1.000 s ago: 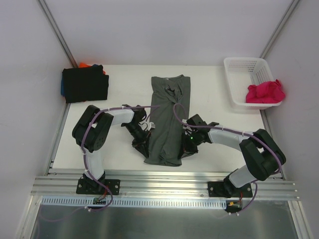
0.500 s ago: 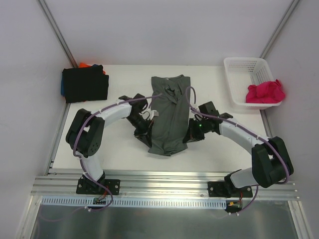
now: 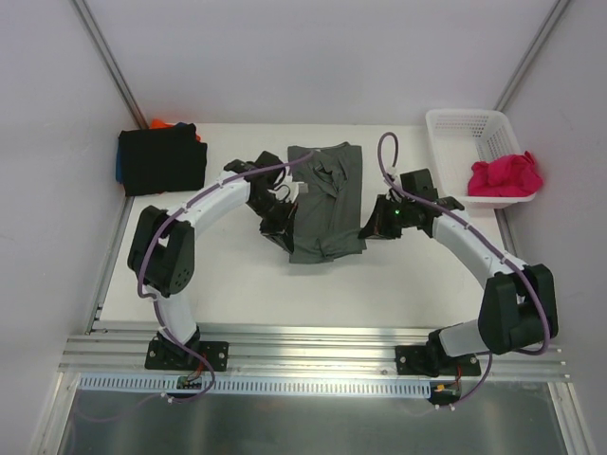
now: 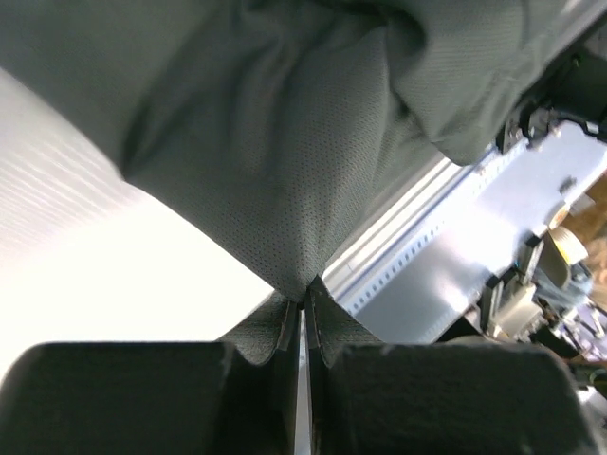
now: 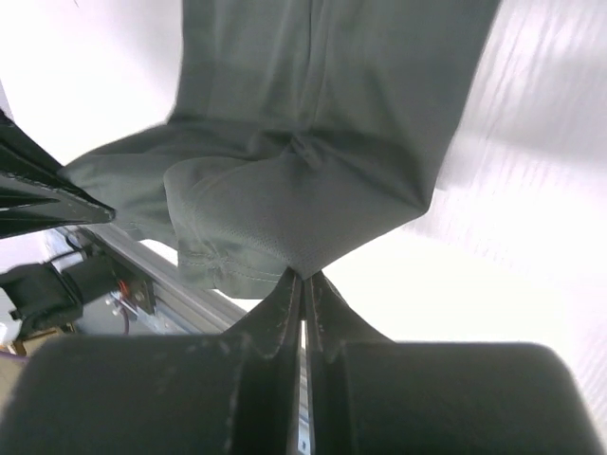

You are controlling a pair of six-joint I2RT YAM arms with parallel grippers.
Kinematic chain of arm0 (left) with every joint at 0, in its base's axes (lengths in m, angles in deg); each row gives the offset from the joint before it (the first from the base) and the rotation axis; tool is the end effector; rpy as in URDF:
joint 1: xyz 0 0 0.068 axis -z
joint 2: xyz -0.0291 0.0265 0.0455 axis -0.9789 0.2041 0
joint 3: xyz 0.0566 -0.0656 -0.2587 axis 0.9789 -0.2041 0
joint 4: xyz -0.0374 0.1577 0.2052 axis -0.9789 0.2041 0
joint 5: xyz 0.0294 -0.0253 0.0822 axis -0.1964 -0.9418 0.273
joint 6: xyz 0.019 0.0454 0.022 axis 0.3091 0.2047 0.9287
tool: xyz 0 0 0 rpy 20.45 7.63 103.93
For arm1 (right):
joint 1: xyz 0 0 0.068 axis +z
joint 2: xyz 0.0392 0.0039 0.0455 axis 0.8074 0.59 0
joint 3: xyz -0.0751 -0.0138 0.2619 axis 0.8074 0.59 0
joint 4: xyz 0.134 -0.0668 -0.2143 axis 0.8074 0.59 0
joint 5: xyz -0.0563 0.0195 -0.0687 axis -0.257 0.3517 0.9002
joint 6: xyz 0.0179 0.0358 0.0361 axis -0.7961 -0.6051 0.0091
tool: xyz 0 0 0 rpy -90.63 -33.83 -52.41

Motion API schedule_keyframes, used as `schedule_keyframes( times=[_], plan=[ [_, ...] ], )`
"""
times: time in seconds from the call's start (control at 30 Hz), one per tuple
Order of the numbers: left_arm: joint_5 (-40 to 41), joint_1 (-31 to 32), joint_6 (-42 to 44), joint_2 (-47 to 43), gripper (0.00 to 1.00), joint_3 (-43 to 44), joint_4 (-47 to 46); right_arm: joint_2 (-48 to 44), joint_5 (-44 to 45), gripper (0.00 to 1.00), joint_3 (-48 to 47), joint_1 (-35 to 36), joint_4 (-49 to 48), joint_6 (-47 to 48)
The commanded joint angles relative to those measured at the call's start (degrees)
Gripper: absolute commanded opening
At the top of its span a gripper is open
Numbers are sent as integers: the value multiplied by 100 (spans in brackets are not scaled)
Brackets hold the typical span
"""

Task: Fold and stack the t-shirts
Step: Fold the tshirt

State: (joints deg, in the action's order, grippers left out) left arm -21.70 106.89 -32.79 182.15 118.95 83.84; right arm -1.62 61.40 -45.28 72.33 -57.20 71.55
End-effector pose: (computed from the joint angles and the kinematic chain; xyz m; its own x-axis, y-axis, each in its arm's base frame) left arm 0.3072 -0.1924 0.2337 -0.8930 0.3874 -0.2292 0.4428 0.6646 -0.6018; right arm 0.2742 0.1089 0.2441 -0.8170 -0.1036 -0.5672 -0.4206 0.7800 0.4633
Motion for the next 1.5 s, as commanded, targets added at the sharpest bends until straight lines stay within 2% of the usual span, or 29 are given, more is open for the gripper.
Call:
schedule_keyframes(
  times=[0.0, 0.2, 0.37, 0.53, 0.83, 0.87, 0.9, 0.93, 0.97, 1.03, 1.2, 1.47],
  plan=[
    [289, -115, 213, 233, 0, 439, 186, 74, 33, 0, -434, -248, -201, 112],
    [684, -195, 301, 752, 0, 1309, 186, 505, 42, 0, -751, -433, -394, 112],
    [1141, -317, 389, 1121, 0, 1942, 186, 1111, 59, 0, -1357, -442, -447, 147],
    [1265, -449, 424, 1464, 0, 2539, 186, 1621, 103, 0, -1928, -442, -438, 270],
    [1633, -616, 398, 2175, 1, 3163, 63, 2368, 278, 0, -2439, -442, -579, 384],
    [1669, -617, 398, 2272, 10, 3234, 63, 2421, 340, 2, -2430, -442, -614, 437],
    [1678, -617, 415, 2464, 25, 3287, 46, 2465, 410, 14, -2413, -433, -631, 489],
    [1730, -608, 372, 2536, 68, 3339, 37, 2552, 541, 51, -2413, -442, -614, 533],
    [1826, -590, 380, 2606, 82, 3418, 19, 2606, 621, 62, -2430, -450, -544, 560],
    [1924, -573, 407, 2686, 99, 3472, 28, 2606, 718, 74, -2474, -450, -482, 595],
    [2126, -573, 406, 1915, 99, 3086, 10, 2167, 648, 76, -2413, -415, -395, 411],
    [1994, -546, 450, 780, 98, 2040, 19, 1806, 455, 68, -2114, -82, -447, 60]
  ],
)
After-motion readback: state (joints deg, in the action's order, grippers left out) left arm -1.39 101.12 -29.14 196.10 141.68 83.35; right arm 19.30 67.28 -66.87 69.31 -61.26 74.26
